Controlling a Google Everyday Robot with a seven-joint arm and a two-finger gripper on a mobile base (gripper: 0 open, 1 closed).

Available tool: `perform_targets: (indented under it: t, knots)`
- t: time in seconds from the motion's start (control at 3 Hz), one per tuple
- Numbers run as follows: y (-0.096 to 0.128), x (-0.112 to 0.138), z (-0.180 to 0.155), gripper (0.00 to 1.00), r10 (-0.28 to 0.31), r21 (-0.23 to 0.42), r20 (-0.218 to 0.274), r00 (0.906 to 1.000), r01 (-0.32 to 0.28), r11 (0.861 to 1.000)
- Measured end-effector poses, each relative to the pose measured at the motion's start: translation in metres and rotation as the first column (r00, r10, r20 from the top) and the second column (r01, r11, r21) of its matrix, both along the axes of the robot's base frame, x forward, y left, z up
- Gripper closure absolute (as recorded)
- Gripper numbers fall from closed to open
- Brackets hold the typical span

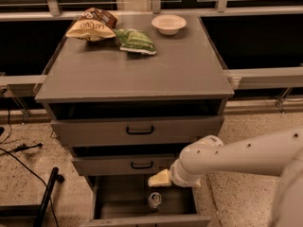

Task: Pick 7up can from bottom drawer and place on counter

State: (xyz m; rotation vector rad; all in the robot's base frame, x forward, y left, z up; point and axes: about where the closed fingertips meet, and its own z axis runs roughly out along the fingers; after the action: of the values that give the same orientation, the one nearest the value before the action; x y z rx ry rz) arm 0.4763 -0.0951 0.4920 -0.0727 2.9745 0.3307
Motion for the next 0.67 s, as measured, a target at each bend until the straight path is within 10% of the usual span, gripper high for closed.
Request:
perform_targets:
  t: [0.67]
  knots:
    - [-0.014, 0.011, -0.112, 0.0, -0.116, 0.133, -0.096, 0.9886, 0.128, 0.983]
